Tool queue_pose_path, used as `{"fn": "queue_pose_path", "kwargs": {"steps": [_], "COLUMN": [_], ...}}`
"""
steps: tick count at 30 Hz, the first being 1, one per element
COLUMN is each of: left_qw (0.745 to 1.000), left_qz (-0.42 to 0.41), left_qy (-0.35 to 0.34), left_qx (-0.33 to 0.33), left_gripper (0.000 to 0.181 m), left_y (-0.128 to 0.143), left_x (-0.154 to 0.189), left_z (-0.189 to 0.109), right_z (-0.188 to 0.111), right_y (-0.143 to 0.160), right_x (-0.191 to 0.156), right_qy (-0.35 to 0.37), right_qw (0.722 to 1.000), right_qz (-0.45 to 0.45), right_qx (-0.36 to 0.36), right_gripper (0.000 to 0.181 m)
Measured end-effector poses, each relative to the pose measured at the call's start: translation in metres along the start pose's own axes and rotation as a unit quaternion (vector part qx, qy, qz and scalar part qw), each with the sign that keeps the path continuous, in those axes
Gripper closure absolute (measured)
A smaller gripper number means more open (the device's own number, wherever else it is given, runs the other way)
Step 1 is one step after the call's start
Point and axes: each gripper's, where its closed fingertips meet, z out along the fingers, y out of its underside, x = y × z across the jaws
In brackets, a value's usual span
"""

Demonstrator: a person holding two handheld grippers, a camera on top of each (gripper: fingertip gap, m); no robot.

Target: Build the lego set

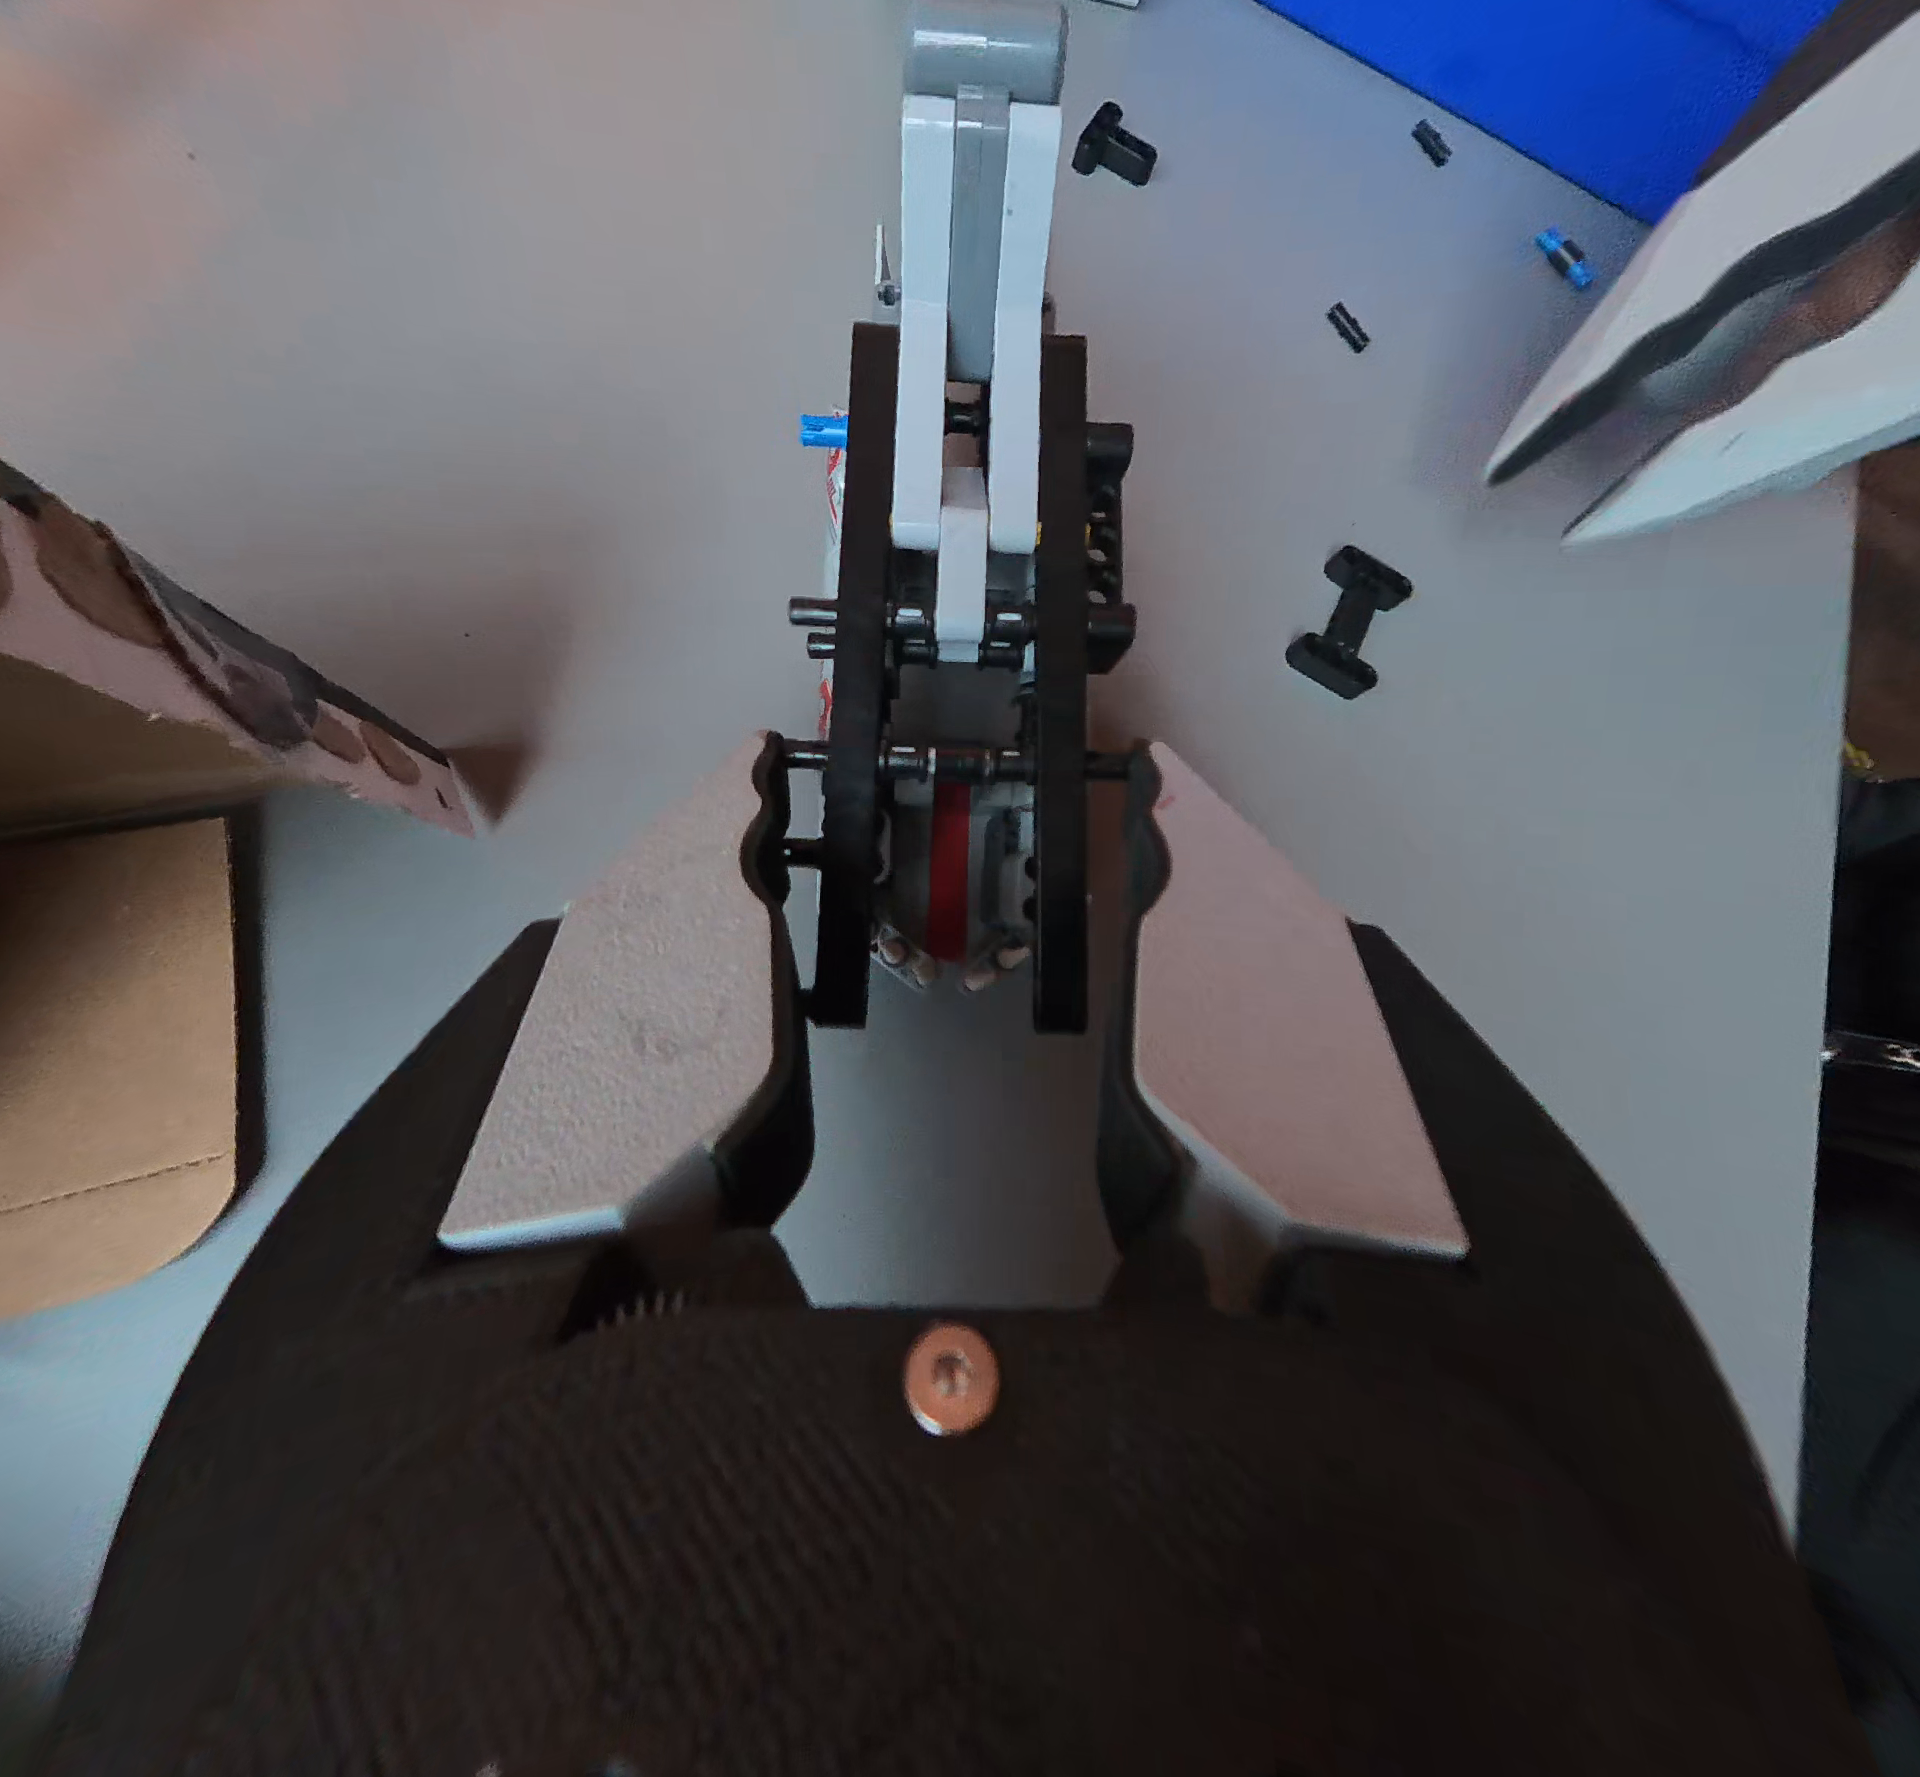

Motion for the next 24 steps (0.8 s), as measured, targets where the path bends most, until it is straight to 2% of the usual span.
{"fn": "queue_pose_path", "kwargs": {"steps": [6, 9, 15, 20, 24], "left_qw": [0.999, 0.998, 0.999, 0.999, 0.999], "left_qz": [0.020, 0.020, 0.007, 0.002, 0.008], "left_qy": [-0.030, -0.045, -0.037, -0.033, -0.036], "left_qx": [0.019, 0.026, 0.040, 0.042, 0.038], "left_gripper": [0.118, 0.118, 0.118, 0.118, 0.118], "left_y": [0.000, -0.001, -0.002, -0.002, -0.001], "left_x": [0.004, 0.005, 0.005, 0.006, 0.007], "left_z": [0.002, 0.002, 0.003, 0.003, 0.003], "right_z": [0.043, 0.057, 0.066, 0.044, 0.023], "right_y": [-0.052, -0.065, -0.047, -0.020, -0.014], "right_x": [-0.015, -0.012, -0.022, -0.015, -0.016], "right_qy": [-0.099, -0.112, -0.061, 0.019, 0.044], "right_qw": [0.990, 0.985, 0.994, 0.995, 0.989], "right_qz": [0.056, 0.076, 0.002, -0.058, -0.081], "right_qx": [0.087, 0.103, 0.086, 0.075, 0.113], "right_gripper": [0.167, 0.162, 0.150, 0.151, 0.153]}}
